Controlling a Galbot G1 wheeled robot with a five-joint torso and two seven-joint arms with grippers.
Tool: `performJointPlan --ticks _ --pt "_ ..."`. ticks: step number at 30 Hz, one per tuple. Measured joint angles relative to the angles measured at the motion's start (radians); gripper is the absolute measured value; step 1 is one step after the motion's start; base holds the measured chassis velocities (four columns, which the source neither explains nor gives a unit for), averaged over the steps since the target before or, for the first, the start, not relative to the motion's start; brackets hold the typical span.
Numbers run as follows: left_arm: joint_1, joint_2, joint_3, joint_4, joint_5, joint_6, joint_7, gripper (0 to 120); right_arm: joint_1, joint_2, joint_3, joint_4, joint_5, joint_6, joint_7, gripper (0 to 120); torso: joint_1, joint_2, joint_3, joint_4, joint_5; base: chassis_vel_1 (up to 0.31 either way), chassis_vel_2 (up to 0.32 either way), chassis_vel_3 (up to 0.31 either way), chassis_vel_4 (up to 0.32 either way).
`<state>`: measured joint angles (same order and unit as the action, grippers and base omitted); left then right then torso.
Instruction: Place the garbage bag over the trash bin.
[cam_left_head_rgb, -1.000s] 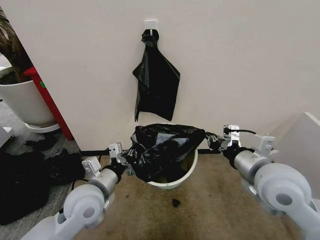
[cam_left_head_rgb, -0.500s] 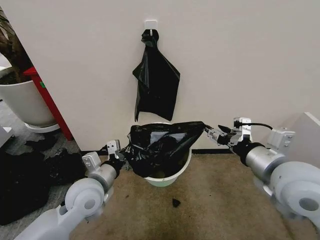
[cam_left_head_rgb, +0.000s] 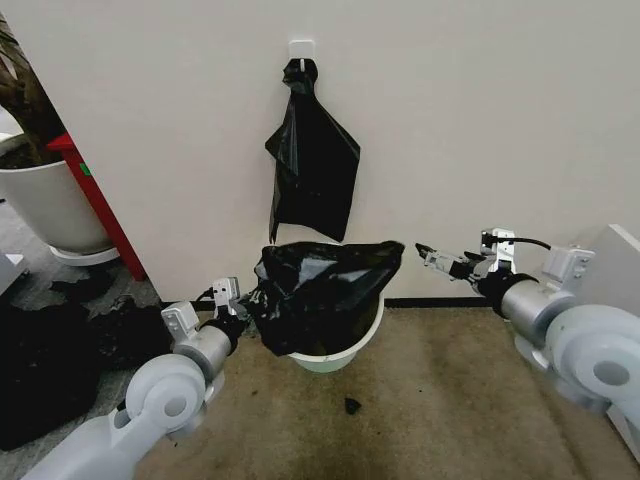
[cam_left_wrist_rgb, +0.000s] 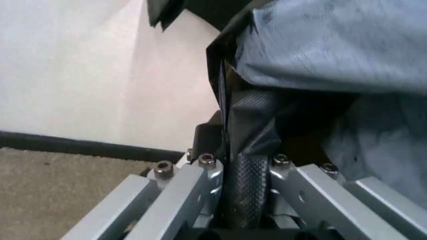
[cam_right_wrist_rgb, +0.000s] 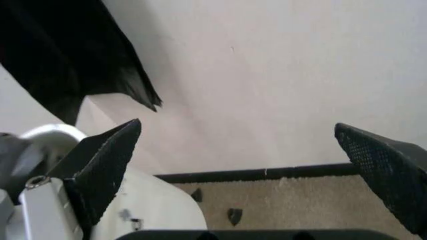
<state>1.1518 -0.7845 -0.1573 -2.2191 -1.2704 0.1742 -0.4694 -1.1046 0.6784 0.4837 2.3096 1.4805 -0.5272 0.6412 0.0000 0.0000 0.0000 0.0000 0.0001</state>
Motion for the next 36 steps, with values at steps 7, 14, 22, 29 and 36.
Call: performJointPlan --ticks 7,14,22,29,36 --pt "0.003 0.003 0.000 -0.007 -0.003 0.000 0.001 5 -0.006 -0.001 0.033 -0.025 -0.032 0.011 -0.052 100 0.000 0.000 0.000 0.0000 0.0003 0.000 0.000 0.000 0.000" --pt "-0.009 0.015 0.014 0.005 0.012 0.022 -0.003 5 0.012 -0.059 0.100 0.100 -0.072 0.012 -0.206 100 0.000 0.000 0.000 0.0000 -0.0003 0.000 0.000 0.000 0.000" --pt "-0.039 0.038 0.037 -0.001 0.032 0.043 0.000 5 0.095 -0.083 -0.071 0.127 -0.349 0.037 -0.509 100 0.000 0.000 0.000 0.0001 -0.0002 0.000 0.000 0.000 0.000" --pt "-0.028 0.049 0.040 -0.019 0.061 0.046 0.014 5 0.186 -0.053 -0.296 0.088 -0.566 0.027 -0.631 100 0.000 0.000 0.000 0.0002 -0.0001 0.000 0.000 0.000 0.000" --pt "-0.038 0.046 0.046 -0.021 0.064 0.048 0.018 5 0.216 -0.049 -0.347 0.048 -0.880 -0.023 -0.757 79 0.000 0.000 0.000 -0.0001 0.0000 0.000 0.000 0.000 0.000"
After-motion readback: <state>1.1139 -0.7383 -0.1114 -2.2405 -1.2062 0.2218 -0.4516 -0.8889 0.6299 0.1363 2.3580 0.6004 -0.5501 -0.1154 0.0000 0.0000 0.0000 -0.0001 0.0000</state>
